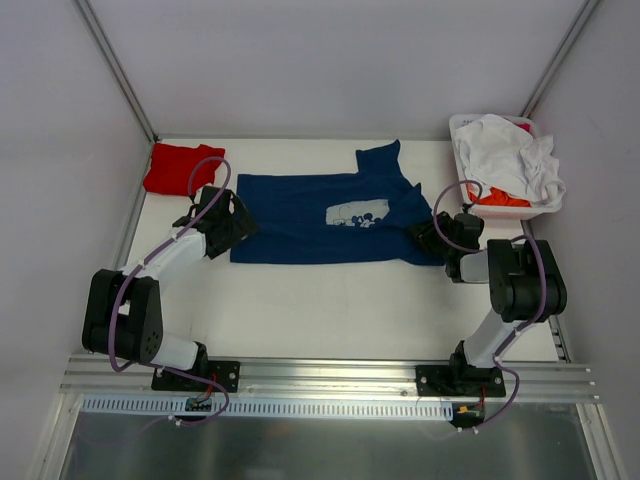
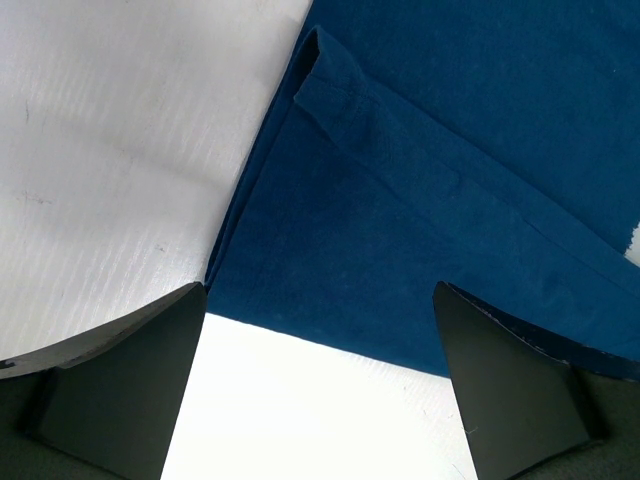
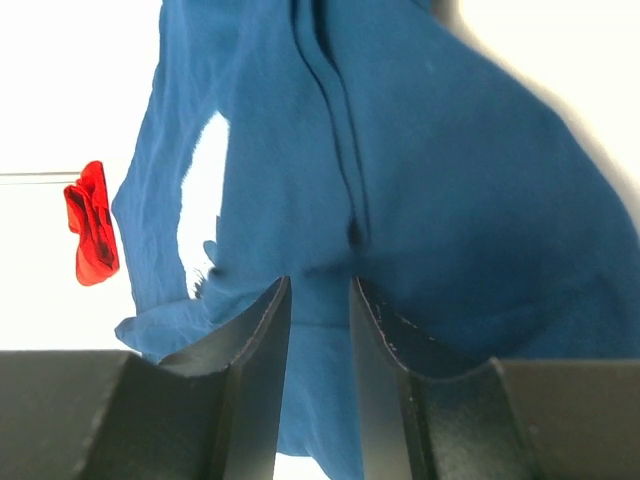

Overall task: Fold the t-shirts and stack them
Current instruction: Fold the tshirt

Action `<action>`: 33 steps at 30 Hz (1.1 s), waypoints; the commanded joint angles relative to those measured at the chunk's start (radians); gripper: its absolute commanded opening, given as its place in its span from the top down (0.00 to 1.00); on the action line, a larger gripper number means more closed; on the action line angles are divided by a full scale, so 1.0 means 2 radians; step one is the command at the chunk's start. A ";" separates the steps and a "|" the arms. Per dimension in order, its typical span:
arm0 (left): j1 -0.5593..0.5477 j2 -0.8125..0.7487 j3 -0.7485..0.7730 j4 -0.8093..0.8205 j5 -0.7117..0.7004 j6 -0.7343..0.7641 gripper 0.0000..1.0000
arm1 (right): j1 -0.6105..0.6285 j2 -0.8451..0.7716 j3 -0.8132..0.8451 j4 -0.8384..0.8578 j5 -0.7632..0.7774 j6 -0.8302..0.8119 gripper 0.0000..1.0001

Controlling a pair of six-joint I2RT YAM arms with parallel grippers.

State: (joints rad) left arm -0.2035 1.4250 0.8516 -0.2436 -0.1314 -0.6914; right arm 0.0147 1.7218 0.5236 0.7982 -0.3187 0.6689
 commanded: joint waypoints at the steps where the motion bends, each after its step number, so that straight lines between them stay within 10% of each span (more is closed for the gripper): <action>1: -0.003 -0.005 -0.004 0.001 -0.005 0.003 0.01 | -0.002 0.003 0.028 0.004 0.002 -0.005 0.67; 33: -0.005 -0.001 -0.003 0.000 -0.006 0.002 0.01 | -0.002 0.019 0.013 0.023 0.002 0.000 0.67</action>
State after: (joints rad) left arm -0.2035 1.4250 0.8516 -0.2436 -0.1318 -0.6914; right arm 0.0166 1.7535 0.5552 0.7883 -0.3187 0.6647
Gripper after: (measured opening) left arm 0.990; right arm 0.333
